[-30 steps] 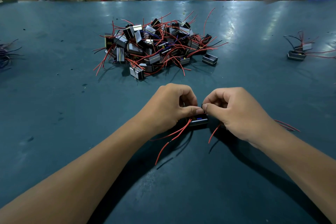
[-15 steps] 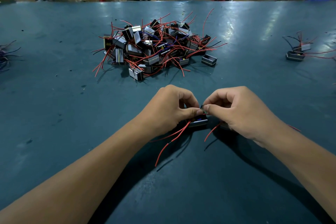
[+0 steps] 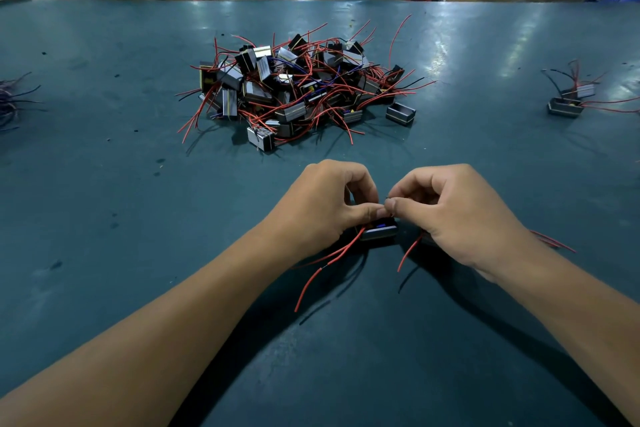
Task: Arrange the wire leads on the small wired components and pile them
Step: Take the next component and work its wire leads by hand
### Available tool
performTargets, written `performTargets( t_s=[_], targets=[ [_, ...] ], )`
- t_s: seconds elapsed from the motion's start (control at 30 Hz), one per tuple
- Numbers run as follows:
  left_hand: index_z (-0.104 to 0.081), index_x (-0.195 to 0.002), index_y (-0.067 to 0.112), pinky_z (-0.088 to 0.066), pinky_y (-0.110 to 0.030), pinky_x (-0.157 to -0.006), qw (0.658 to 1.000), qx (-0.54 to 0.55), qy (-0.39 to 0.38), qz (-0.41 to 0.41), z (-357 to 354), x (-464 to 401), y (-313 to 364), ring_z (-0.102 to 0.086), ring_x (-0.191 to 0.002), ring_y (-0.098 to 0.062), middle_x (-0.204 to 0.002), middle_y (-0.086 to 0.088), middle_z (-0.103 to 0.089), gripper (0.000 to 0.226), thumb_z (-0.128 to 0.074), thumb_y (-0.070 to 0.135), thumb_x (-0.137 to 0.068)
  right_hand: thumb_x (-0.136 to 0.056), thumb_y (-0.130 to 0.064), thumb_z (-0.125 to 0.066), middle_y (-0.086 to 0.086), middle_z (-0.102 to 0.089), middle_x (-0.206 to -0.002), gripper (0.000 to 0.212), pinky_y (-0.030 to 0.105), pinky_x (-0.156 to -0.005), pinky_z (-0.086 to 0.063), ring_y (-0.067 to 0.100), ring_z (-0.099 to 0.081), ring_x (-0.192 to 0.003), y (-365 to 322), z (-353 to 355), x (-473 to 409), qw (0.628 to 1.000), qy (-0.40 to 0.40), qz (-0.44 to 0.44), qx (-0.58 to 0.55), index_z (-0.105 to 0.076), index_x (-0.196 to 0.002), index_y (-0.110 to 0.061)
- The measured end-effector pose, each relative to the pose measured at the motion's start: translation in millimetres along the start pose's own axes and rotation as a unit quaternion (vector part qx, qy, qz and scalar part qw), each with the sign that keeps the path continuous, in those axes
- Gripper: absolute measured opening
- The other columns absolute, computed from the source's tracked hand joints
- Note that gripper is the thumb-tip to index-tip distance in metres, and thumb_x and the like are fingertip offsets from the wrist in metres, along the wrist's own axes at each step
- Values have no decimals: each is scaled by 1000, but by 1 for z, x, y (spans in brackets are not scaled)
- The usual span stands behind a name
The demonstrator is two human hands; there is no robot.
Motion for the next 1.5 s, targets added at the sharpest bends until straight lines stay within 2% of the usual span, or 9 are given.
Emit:
performTargets(
  t_s=[0.1,0.27,0.4,0.63,0.8,1.03,1.33,1.5],
  targets=[
    [-69,-77,26,-50,-30,-63,1000,-5,0,-7,0,0,0,-59,-65,-9,-69,13,-65,17,-84,33,-79,-83,-25,-75,-1,-68,-65,10,26,-53,-43,5,-52,-51,0,-1,0,1000,1,4,8,-71,-75,-30],
    [-71,-87,23,-52,-38,-73,1000,-16,-18,-12,3,1,5,-62,-75,-15,-83,10,-70,15,-83,30,-81,-82,-22,-73,-3,-66,-62,13,16,-46,-38,2,-48,-47,-1,-2,1,1000,8,6,24,-69,-70,-25],
    [-73,-89,25,-51,-36,-74,1000,-9,-27,-15,9,3,8,-63,-74,-14,-85,14,-71,3,-74,22,-88,-83,-21,-73,-10,-59,-54,15,13,-45,-35,0,-45,-45,-3,-1,2,999,1,13,29,-68,-69,-24],
    [-71,-84,25,-44,-32,-74,996,-65,13,-58,6,5,13,-59,-76,-12,-79,15,-64,10,-67,29,-92,-84,-21,-73,-11,-58,-53,17,13,-46,-35,0,-45,-45,-5,-2,3,999,1,22,30,-67,-68,-25],
    [-68,-85,25,-42,-43,-86,986,-134,22,-101,5,4,14,-56,-83,-10,-83,12,-63,12,-65,33,-93,-83,-18,-73,-12,-57,-51,16,11,-46,-35,1,-45,-44,-8,-2,4,999,-2,27,33,-68,-69,-25],
    [-65,-85,20,-29,-30,-74,978,-157,-9,-139,6,-2,10,-45,-79,-8,-75,19,-48,10,-65,23,-94,-81,-16,-72,-9,-60,-54,14,14,-46,-37,4,-48,-44,-14,-3,7,997,-2,42,58,-68,-70,-23],
    [-66,-91,14,-39,-30,-74,970,-145,-77,-182,13,-5,5,-45,-81,-9,-85,10,-54,7,-62,17,-97,-81,-15,-72,-10,-56,-52,14,13,-49,-36,4,-48,-48,-20,-3,10,995,-15,59,81,-67,-70,-21],
    [-64,-87,12,-34,-19,-71,971,-144,-69,-181,11,-5,7,-42,-77,-6,-82,8,-53,5,-62,10,-92,-80,-15,-73,-11,-56,-51,15,11,-49,-35,3,-49,-48,-20,-3,10,995,-11,60,82,-66,-69,-22]
  ],
)
Point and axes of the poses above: each hand's wrist, its own x-axis away from the middle knuckle, its own z-axis out of the back of the hand, y = z × x, the point moved 1 cm from there along -x, towards the middle knuckle
